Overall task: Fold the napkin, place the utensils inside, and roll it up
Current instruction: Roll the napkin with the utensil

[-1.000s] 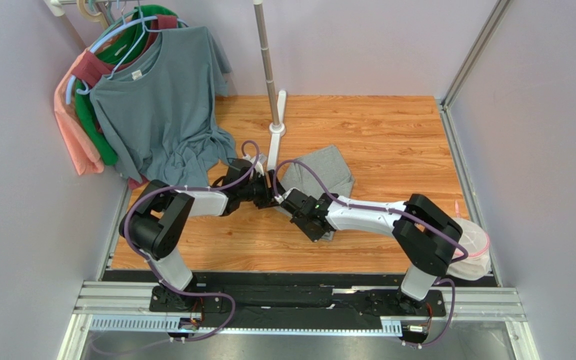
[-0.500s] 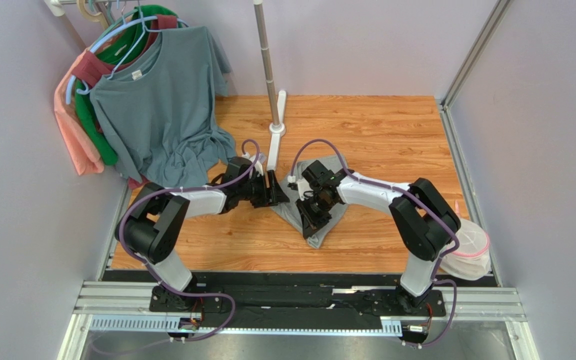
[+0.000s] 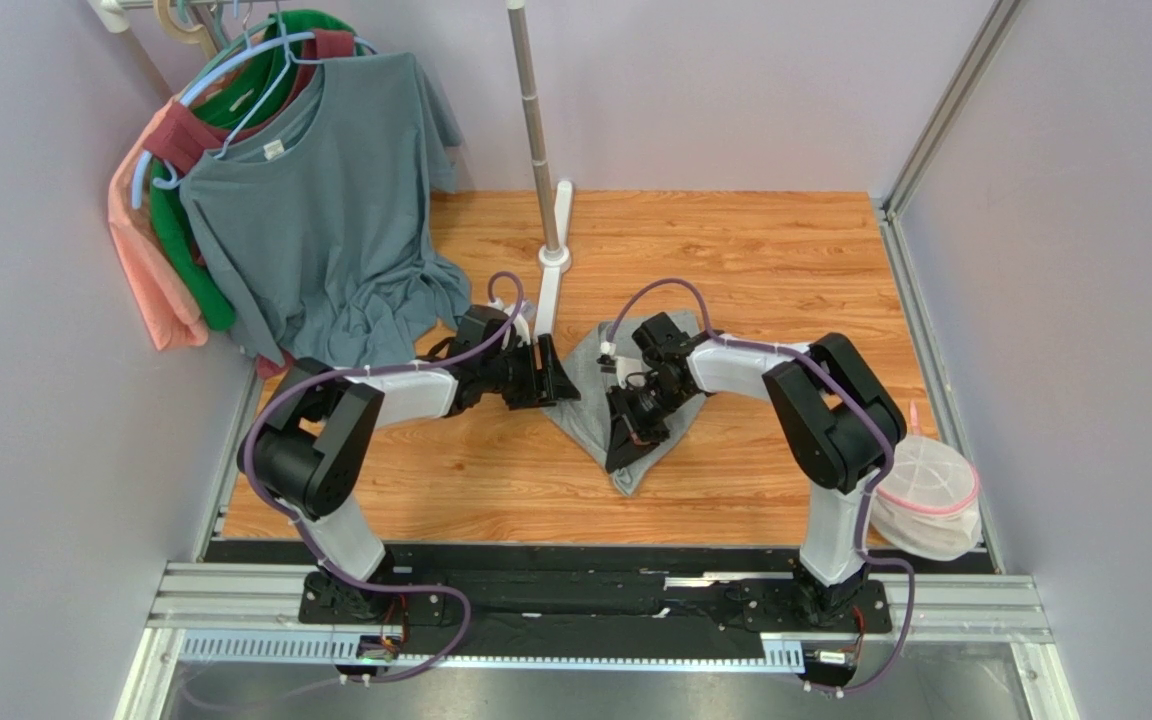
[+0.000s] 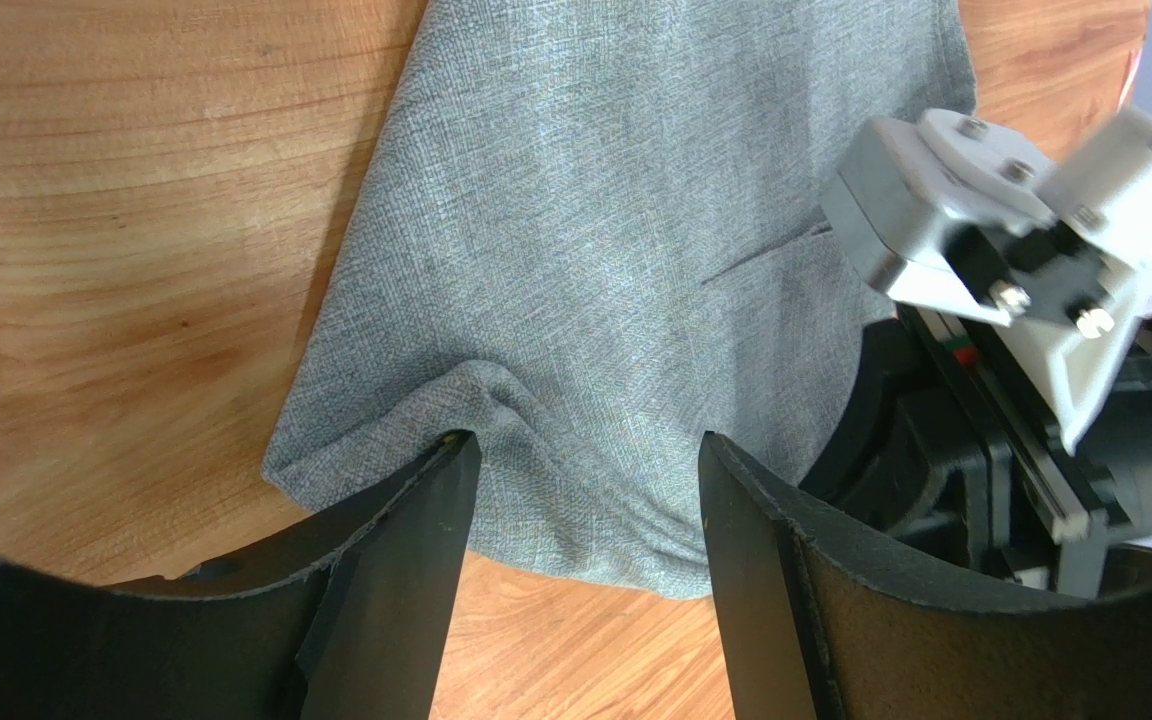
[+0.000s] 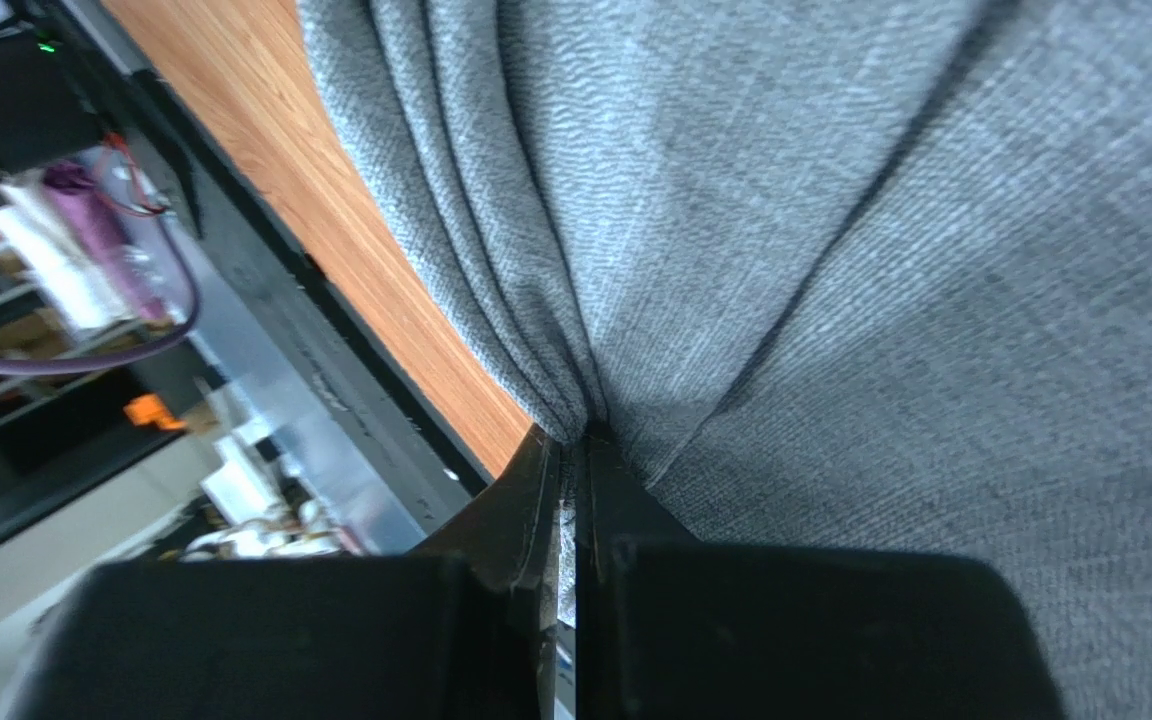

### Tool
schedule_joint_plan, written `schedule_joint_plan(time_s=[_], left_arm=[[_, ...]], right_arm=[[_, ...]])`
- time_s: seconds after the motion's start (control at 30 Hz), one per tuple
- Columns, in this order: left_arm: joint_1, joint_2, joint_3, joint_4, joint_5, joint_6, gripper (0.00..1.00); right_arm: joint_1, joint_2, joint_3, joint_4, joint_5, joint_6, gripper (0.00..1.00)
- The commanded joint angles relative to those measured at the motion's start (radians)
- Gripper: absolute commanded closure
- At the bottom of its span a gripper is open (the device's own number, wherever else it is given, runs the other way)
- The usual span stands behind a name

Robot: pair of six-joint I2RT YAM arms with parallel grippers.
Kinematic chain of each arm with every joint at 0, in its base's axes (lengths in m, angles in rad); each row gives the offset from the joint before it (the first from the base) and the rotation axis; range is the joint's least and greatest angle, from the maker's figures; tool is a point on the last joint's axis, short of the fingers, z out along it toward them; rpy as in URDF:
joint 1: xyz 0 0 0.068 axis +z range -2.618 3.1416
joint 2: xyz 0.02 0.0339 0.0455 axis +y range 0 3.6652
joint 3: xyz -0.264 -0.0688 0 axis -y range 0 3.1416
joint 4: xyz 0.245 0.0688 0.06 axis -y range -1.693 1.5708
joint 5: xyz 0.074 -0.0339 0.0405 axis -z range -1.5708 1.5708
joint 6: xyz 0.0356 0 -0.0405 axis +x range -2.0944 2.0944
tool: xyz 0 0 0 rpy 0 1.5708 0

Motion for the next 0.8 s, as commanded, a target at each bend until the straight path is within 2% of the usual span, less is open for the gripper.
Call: schedule_joint_plan(time_s=[0.0, 0.1, 0.27, 0.3, 0.33, 0.43, 0.5, 0.6, 0.73, 0.77], left_arm=[[0.018, 0.065, -0.019, -0.136, -0.143, 0.073, 0.33], [0.018, 0.073, -0.016, -0.162, -0.141, 0.079, 0.33], [0.020, 0.082, -0.010, -0.170, -0.141, 0.085, 0.33], [0.018, 0.082, -0.008, -0.170, -0.140, 0.085, 0.33], [0.018, 0.082, -0.007, -0.170, -0.136, 0.085, 0.33], [0.021, 0.085, -0.001, -0.170, -0.123, 0.084, 0.33], [0.021, 0.090, 0.002, -0.172, -0.110, 0.084, 0.33], [0.023, 0.096, 0.007, -0.173, -0.095, 0.084, 0.33], [0.031, 0.102, 0.010, -0.173, -0.075, 0.082, 0.33], [0.032, 0.104, 0.010, -0.175, -0.074, 0.082, 0.33]], right_arm=[[-0.039, 0.045, -0.021, 0.047, -0.037, 0.014, 1.00], [-0.051, 0.048, -0.037, 0.070, -0.044, 0.010, 1.00], [-0.045, -0.091, -0.021, 0.048, -0.027, -0.009, 0.97], [-0.044, -0.114, -0.002, 0.034, -0.016, -0.015, 0.94], [-0.039, -0.136, 0.010, 0.006, 0.002, -0.019, 0.79], [-0.018, -0.220, 0.051, -0.037, 0.062, -0.038, 0.58], [0.018, -0.278, 0.071, -0.042, 0.113, -0.050, 0.54], [0.125, -0.329, 0.078, -0.025, 0.299, -0.084, 0.51], [0.286, -0.308, 0.067, 0.066, 0.690, -0.090, 0.47], [0.329, -0.293, 0.065, 0.079, 0.741, -0.090, 0.47]])
